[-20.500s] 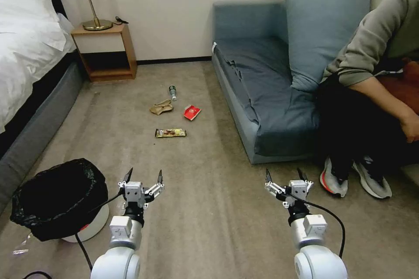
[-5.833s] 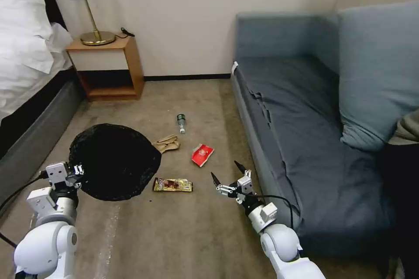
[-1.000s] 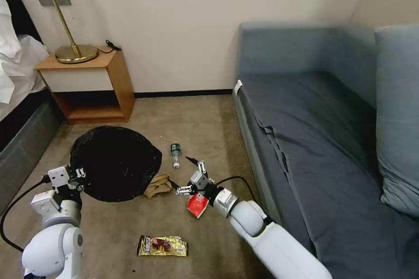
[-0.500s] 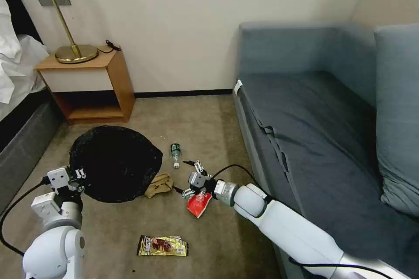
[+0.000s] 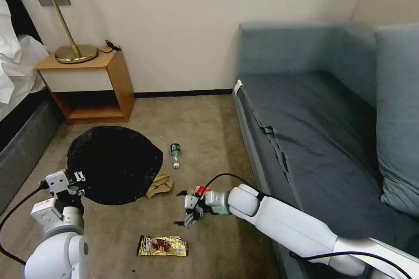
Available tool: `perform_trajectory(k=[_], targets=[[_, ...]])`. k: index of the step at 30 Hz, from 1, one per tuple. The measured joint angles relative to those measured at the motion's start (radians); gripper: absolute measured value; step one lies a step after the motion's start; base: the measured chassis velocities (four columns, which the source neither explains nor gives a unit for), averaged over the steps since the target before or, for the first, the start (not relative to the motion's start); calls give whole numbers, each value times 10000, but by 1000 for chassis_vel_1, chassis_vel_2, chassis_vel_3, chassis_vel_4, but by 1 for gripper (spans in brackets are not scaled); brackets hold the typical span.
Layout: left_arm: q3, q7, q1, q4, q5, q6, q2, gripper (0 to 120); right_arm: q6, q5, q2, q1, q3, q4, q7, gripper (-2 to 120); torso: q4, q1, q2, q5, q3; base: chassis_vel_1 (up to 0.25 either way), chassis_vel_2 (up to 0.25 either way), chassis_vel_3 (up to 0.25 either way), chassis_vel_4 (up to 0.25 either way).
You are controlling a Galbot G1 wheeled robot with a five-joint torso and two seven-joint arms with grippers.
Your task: Pick up the trash bin, then pick up the garbage on the floor and place it into the trash bin.
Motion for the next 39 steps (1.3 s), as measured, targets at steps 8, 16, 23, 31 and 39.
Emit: perform_trajectory(k=[8, 16, 23, 31, 39], targets=[[68, -74, 245, -61, 91, -257, -24, 4, 434, -517, 406, 41, -146, -865, -655, 100, -3, 0, 0, -1, 0, 0, 0, 0, 0], [44, -165, 349, -23, 60, -387, -15, 4, 723, -1215, 1003, -44, -262, -2220, -770, 100, -2, 0, 0, -1, 0, 0, 0, 0, 0], [86, -177, 362, -31, 21, -387, -10, 4, 859, -1841, 1602, -174, -34, -3233, -1058, 100, -2, 0, 0, -1, 0, 0, 0, 0, 0], [193, -235, 333, 51, 38, -383, -5, 4, 939, -2221, 1830, -416, 200, -3563, -1081, 100, -3, 0, 0, -1, 0, 0, 0, 0, 0], [297, -312, 298, 88, 116, -366, -2, 4, 1113, -2613, 2094, -654, 577, -3845, -1051, 100, -2, 0, 0, 0, 0, 0, 0, 0, 0]])
